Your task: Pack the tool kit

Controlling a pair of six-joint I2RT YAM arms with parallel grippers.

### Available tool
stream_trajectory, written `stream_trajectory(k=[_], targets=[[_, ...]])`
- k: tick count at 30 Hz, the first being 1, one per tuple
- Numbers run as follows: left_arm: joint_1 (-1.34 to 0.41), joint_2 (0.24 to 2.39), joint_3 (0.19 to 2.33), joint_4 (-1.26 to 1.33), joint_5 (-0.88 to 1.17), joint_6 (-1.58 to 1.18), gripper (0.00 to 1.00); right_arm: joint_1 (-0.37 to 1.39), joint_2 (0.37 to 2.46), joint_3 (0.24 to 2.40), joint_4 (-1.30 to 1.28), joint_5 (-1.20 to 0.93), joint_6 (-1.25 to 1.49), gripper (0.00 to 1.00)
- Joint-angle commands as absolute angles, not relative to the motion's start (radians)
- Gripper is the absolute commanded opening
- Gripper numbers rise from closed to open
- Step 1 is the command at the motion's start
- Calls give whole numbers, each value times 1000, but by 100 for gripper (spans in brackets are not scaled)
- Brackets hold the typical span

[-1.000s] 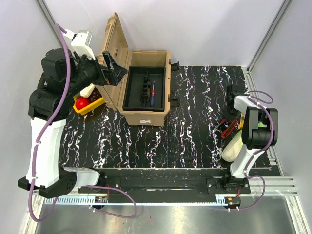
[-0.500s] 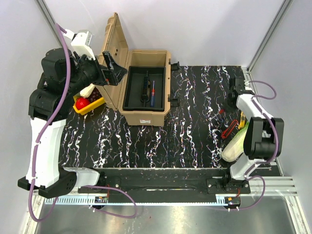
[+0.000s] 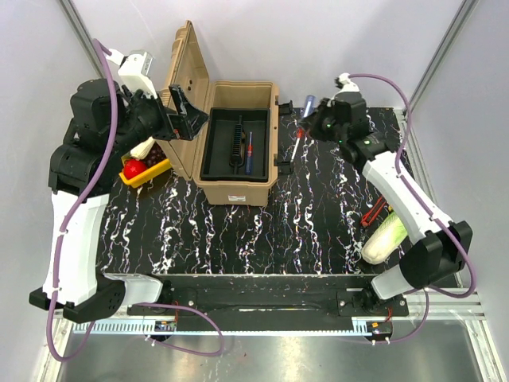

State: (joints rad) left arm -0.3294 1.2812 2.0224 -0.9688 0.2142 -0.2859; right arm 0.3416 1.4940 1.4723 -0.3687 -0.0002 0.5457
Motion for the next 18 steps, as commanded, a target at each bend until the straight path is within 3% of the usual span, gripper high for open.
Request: stream_trajectory(k=[1,10,18], targets=[[-333,1256,2022,-907,235,-296,99,449,1537,1561,-278,27,469,0],[-333,1261,2036,-908,233,-295,99,652,1719,1721,-313,195,405,0],[-333,1262,2039,-908,225,-284,99,718,1851,1802,-371,377,396,0]])
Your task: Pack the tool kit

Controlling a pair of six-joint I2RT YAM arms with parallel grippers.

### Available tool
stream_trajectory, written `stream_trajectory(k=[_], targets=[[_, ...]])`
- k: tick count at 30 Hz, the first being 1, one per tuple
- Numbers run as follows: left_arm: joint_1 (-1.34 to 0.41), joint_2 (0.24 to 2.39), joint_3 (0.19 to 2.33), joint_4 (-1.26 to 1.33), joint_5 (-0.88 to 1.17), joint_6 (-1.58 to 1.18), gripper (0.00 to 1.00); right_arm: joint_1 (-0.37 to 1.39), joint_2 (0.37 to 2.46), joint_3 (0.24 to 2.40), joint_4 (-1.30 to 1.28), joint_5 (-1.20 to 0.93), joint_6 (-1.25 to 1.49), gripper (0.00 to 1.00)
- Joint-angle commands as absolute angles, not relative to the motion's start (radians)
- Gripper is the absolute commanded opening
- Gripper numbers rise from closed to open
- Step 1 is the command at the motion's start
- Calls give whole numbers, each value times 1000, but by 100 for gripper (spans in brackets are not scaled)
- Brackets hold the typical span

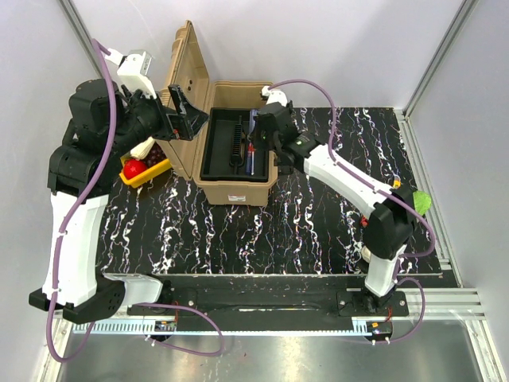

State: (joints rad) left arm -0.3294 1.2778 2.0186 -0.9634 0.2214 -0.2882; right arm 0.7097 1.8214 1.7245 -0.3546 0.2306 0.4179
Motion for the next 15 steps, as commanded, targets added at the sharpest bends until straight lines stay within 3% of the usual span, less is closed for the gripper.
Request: stream_trajectory(k=[1,15], targets=[[-331,1262,2040,-911,222,-282,99,718,1862,1802,-374,388,393,0],[-333,1266,2031,-917,210,-275,99,719,2032,1885,-426,439,377,5]])
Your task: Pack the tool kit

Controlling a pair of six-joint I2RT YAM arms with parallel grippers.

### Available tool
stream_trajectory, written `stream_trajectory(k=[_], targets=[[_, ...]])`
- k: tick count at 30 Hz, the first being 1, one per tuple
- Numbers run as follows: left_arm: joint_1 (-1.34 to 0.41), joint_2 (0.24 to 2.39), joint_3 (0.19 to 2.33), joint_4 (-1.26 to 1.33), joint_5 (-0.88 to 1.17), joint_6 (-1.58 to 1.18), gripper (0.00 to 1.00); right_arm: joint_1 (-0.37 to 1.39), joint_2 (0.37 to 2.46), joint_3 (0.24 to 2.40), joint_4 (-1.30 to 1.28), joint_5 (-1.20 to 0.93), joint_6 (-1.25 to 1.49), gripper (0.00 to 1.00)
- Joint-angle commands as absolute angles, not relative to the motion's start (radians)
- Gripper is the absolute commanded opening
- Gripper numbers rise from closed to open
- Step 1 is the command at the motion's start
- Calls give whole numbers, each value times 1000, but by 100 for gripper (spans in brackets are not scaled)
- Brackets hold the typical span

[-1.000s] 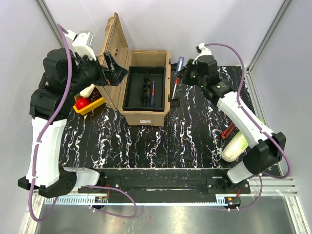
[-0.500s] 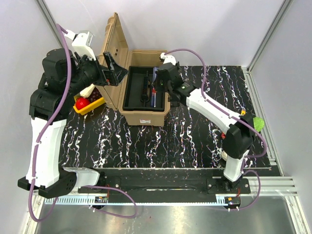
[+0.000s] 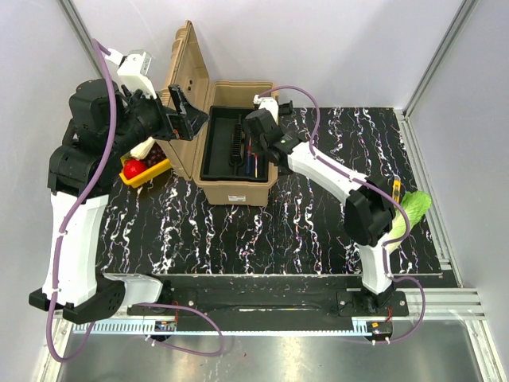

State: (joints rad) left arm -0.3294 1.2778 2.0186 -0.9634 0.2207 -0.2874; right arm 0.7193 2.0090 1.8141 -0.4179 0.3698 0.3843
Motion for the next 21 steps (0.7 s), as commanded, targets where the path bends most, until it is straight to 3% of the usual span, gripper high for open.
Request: stream_trajectory(k=[1,7,17,21], targets=[[-333,1266,2033,-917,206,-273,99,719,2037,1891,-433,451,385,7],[-333,1267,2033,-919,198,-272,99,719,2060,1934,-472,494,402,26],[-333,1266,2031,-920,198,-272,99,719,2054,1974,-508,508,402,42],[-333,1262,2031,-919,199,-273,99,719,2031,1993,-529,512,403,43]])
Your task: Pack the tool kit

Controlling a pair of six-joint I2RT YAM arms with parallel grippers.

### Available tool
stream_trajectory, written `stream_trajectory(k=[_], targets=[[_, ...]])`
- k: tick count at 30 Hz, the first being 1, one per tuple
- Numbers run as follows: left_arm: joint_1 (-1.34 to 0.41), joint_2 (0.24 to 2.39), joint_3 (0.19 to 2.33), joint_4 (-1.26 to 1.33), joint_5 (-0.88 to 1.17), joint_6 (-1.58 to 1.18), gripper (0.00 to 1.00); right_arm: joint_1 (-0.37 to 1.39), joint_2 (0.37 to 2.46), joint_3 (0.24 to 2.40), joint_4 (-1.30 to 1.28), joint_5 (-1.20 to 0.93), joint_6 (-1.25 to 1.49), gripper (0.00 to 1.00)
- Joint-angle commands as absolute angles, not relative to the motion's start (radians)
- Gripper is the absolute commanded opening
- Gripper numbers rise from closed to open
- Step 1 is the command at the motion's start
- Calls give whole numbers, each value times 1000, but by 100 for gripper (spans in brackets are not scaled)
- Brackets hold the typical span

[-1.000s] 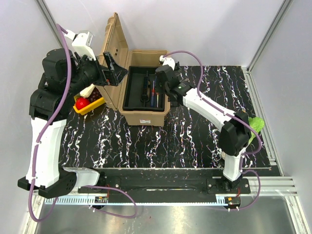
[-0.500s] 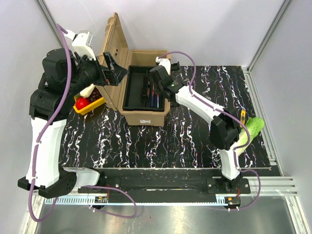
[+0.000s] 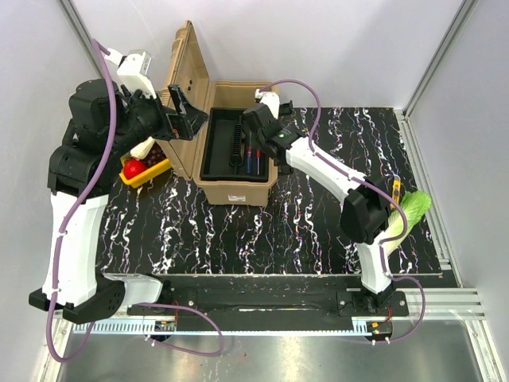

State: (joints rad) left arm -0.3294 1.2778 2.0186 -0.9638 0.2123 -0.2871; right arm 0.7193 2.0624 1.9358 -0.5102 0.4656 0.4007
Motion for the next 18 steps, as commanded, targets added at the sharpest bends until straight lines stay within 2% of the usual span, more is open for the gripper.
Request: stream_trajectory(k=[1,5,8,10,14,18], targets=[[-333,1262,2033,-920,198,-273,99,718,2023,1996,-534,515,403,43],[-333,1259,2031,-919,201,-273,99,719,1947,2003,-572,549,394,47],[-333,1258,2031,-920,201,-273,99,718,1884,1973,-601,595,387,54],[-333,1255,2031,-920,202,-273,99,709,1827,1924,-609,626,382,64],[-333,1253,2031,-923,204,-273,99,646,1682,1745,-617,649,411,98],[-333,1255,2029,-922,213,-279,99,465,1534,1525,-652,551,550,99]])
